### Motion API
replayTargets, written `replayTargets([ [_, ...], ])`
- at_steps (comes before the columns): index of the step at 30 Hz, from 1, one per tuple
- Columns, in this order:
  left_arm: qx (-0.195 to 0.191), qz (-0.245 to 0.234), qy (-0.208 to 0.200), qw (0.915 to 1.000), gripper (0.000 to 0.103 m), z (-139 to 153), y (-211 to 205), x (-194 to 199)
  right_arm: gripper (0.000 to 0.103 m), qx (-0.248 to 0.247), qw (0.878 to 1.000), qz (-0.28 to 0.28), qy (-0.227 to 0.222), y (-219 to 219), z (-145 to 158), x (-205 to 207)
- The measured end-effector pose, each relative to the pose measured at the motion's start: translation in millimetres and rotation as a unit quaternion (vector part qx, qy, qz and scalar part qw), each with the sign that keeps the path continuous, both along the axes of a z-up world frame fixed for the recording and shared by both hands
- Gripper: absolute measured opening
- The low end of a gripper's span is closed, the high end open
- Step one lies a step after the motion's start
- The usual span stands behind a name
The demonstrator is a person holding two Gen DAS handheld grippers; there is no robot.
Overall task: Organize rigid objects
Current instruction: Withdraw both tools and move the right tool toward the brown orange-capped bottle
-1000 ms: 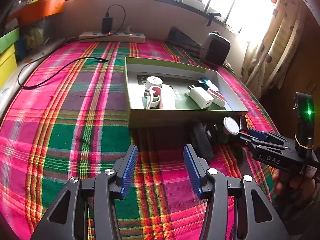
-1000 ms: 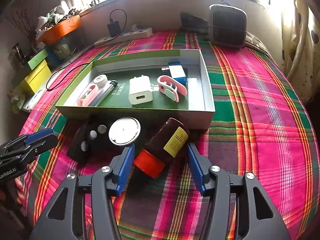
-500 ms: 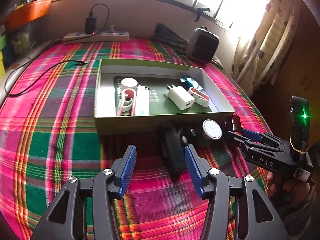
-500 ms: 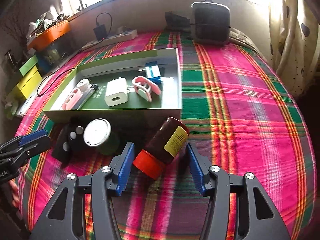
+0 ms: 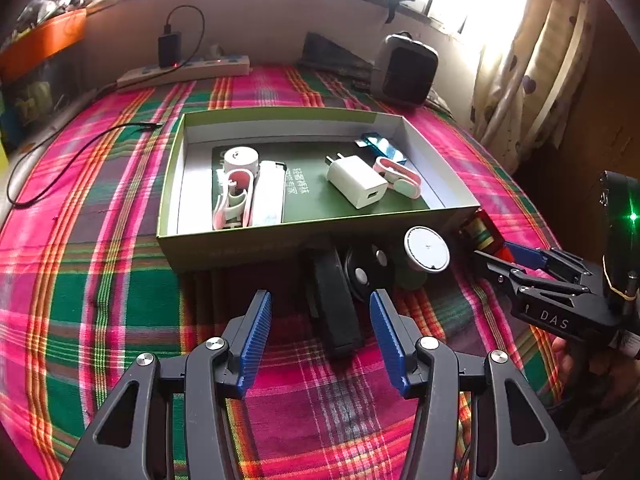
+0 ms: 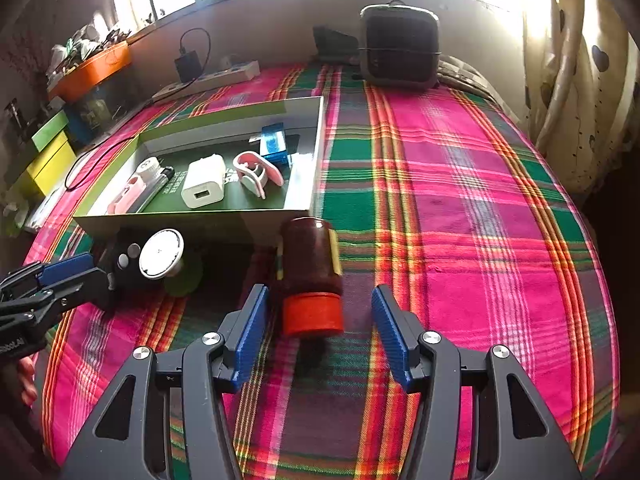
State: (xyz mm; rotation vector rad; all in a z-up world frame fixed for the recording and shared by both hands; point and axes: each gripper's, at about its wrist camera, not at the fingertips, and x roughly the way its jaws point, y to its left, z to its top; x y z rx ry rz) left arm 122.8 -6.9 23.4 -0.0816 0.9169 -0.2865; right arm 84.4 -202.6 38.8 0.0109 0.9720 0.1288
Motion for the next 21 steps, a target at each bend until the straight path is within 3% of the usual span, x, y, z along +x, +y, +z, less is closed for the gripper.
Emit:
replayTargets([
  [9, 0.039, 0.007, -0.001, 0.9992, 0.051, -6, -5, 6, 0.054, -0.030, 1.000, 0.002, 0.003, 2, -2, 11],
  [21, 0.024, 0.018, -0.003, 0.9996, 0.050, -8, 5, 10, 0.054, -0.037, 0.999, -0.002, -0.004, -1, -3, 15],
])
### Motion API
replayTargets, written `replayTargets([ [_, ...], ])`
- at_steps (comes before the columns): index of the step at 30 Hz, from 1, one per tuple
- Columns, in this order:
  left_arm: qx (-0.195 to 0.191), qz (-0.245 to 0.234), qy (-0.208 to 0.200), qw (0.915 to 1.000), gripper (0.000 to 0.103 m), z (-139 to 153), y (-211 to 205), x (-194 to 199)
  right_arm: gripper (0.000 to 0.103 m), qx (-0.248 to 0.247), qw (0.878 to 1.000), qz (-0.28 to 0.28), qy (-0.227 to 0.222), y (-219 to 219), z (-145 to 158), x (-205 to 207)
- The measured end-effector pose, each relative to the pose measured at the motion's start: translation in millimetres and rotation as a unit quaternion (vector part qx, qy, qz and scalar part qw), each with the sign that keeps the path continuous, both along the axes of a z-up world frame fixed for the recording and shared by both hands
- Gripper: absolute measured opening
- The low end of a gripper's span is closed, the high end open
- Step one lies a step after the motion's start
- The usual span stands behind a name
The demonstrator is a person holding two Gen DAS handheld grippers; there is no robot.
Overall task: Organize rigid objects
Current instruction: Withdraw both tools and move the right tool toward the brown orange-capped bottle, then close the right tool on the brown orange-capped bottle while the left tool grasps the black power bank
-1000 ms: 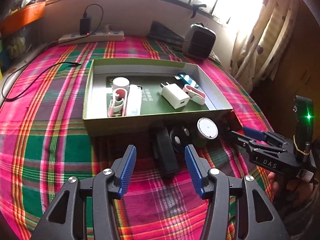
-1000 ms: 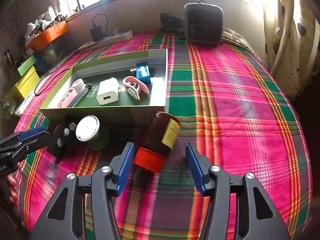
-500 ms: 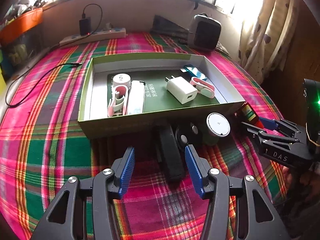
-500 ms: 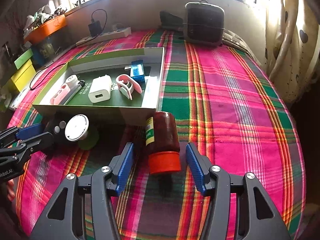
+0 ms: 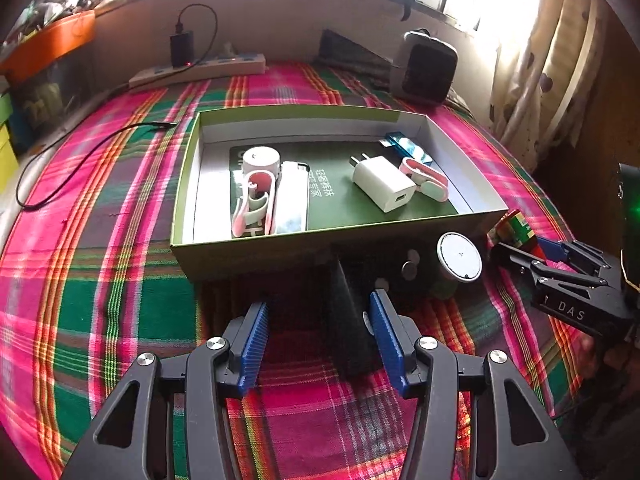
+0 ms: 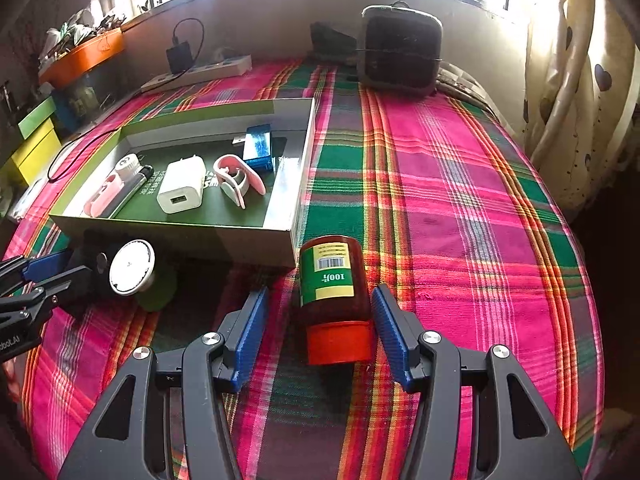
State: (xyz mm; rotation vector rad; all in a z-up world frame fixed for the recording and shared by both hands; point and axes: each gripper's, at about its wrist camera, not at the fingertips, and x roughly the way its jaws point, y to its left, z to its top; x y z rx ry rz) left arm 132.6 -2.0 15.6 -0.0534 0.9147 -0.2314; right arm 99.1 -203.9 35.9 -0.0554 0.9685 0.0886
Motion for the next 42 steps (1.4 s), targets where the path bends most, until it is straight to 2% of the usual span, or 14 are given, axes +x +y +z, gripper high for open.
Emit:
replayTargets([
  [3, -0.004, 0.001, 0.000, 1.0000, 0.042, 1, 0, 1, 0.053, 0.001, 1.000, 0.001, -0.001, 0, 0, 0],
  [5, -0.010, -0.001, 0.001, 0.9999, 0.033, 1, 2, 1, 0.047, 0.000, 1.000, 0.000, -0.002, 1, 1, -1],
  [7, -0.010, -0.003, 0.000, 0.9999, 0.030, 2, 1, 0, 0.045, -0.001, 1.000, -0.001, -0.003, 0, 1, -2],
  [8, -0.011, -0.003, -0.001, 0.9999, 0.029, 2, 1, 0, 0.041, -0.002, 1.000, -0.003, -0.004, 0, 1, -3],
  [9, -0.010, -0.002, -0.001, 0.9999, 0.029, 2, 1, -1, 0.036, -0.002, 1.000, -0.003, -0.004, 0, 1, -2],
  [11, -0.011, -0.002, -0.002, 0.9999, 0.029, 2, 2, -1, 0.033, 0.000, 1.000, -0.005, -0.005, -1, 2, -3],
  [42, -0.013, -0.007, -0.019, 0.9997, 0.023, 8, 5, -11, 0.033, 0.010, 1.000, -0.001, -0.019, -5, 6, -10],
])
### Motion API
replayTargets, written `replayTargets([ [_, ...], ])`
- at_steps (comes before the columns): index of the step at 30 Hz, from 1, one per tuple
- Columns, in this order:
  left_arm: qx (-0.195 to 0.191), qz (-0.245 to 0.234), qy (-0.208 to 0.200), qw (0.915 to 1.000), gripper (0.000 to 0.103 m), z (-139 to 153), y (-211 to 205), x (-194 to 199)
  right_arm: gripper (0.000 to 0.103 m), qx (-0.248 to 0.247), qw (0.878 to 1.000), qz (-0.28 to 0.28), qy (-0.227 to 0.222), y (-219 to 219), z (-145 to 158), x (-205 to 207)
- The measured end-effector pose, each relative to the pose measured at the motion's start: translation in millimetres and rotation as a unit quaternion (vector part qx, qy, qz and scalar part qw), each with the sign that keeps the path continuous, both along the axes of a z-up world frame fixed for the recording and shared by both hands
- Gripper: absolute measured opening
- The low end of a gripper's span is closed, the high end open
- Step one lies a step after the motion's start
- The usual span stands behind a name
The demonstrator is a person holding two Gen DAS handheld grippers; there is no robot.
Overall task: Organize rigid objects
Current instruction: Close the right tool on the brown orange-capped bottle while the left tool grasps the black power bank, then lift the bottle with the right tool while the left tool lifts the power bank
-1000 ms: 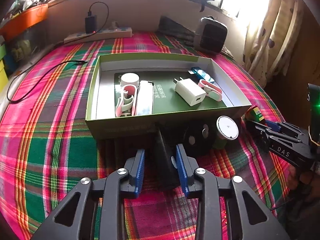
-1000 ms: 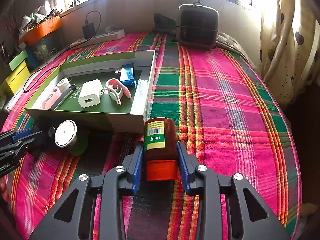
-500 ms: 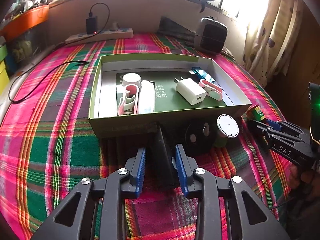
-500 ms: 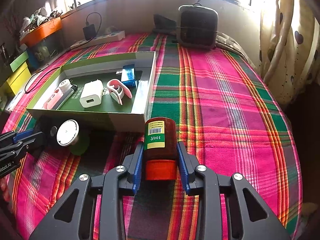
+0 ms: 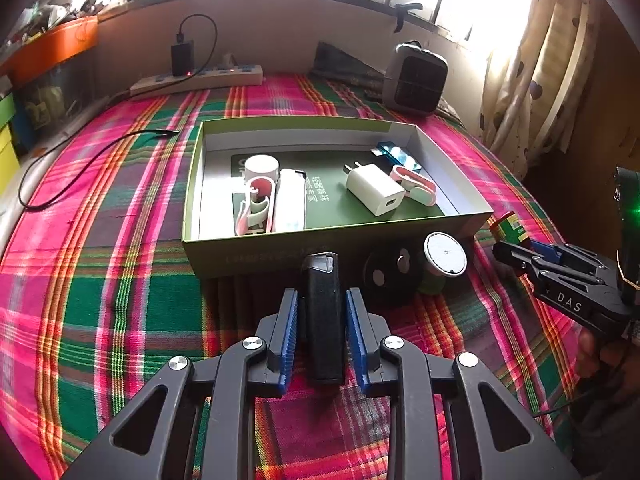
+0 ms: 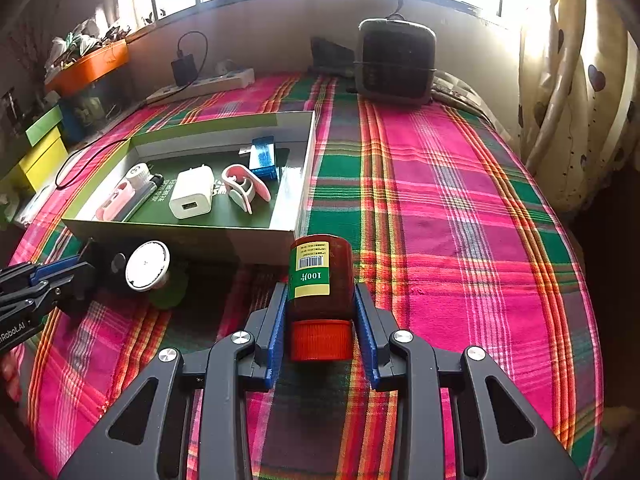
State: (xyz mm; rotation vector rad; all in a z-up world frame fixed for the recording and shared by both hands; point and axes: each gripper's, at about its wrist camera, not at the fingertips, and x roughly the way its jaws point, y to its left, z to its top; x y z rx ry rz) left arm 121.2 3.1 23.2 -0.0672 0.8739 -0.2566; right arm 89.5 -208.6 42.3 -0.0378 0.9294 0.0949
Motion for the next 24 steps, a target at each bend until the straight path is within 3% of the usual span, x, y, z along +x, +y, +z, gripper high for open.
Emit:
replayTargets([
  [24, -0.008, -0.004, -0.010, 0.9999, 0.022, 7, 7, -11, 0.033, 0.007, 1.000, 0.008, -0.016, 3, 11, -12],
])
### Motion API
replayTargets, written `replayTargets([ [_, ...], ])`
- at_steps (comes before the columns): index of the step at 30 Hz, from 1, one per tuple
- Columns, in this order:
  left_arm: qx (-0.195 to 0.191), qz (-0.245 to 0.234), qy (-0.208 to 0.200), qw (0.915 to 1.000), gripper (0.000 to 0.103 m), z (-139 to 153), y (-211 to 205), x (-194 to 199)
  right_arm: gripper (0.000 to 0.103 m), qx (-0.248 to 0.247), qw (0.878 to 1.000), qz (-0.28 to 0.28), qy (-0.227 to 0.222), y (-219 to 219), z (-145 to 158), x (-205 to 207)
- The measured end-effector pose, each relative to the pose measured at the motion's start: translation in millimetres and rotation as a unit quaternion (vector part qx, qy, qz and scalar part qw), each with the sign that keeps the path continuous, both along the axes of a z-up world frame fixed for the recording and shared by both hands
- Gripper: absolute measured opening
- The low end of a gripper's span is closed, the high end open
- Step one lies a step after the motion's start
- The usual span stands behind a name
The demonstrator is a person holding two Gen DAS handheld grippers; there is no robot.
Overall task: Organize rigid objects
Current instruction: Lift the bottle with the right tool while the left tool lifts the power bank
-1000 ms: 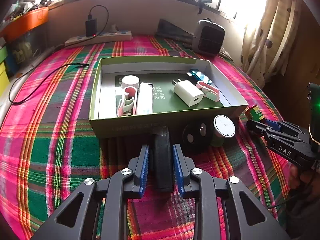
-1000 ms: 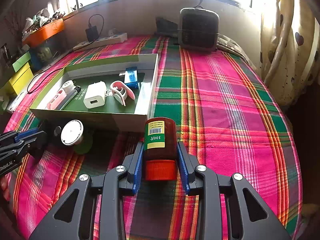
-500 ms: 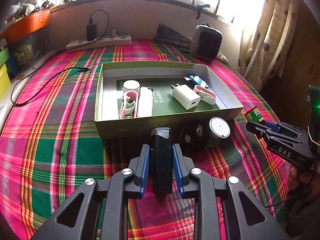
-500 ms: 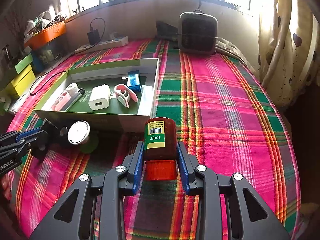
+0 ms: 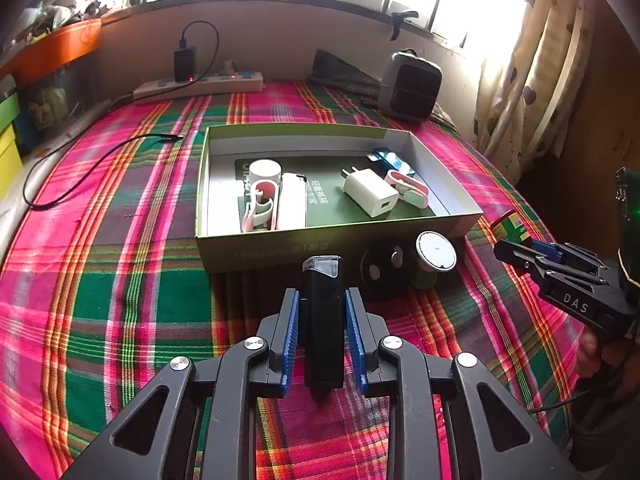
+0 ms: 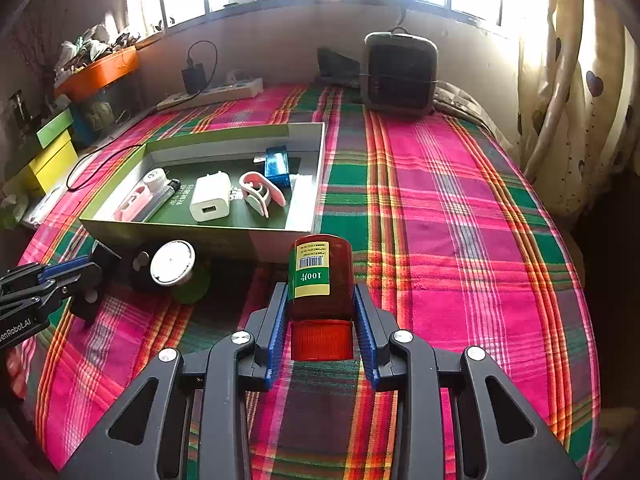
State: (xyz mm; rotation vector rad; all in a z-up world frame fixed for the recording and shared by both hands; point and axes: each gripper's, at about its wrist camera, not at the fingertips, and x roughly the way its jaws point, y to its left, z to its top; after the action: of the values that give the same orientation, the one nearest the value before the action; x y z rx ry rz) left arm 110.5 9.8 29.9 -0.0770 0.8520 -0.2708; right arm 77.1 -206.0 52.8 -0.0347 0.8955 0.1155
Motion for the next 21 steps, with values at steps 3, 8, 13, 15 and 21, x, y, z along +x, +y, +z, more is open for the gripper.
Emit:
replayTargets([
  [3, 0.000, 0.001, -0.007, 1.0000, 0.022, 6, 1, -1, 0.033, 0.009, 1.000, 0.009, -0.005, 2, 5, -2],
  [8, 0.003, -0.002, -0.011, 0.9999, 0.022, 9, 2, -1, 0.033, 0.005, 1.000, 0.013, -0.015, 7, 13, -3],
  [13, 0.001, -0.003, -0.004, 1.0000, 0.022, 4, 1, 0, 0.033, 0.004, 1.000, 0.018, -0.020, 11, 16, -4],
  [15, 0.002, -0.004, -0.001, 1.0000, 0.022, 3, 0, 2, 0.033, 0.005, 1.000, 0.019, -0.019, 12, 15, -4],
  [21, 0.010, -0.007, 0.014, 0.9998, 0.022, -8, -5, 6, 0.033, 0.006, 1.000, 0.022, -0.018, 14, 13, -3],
])
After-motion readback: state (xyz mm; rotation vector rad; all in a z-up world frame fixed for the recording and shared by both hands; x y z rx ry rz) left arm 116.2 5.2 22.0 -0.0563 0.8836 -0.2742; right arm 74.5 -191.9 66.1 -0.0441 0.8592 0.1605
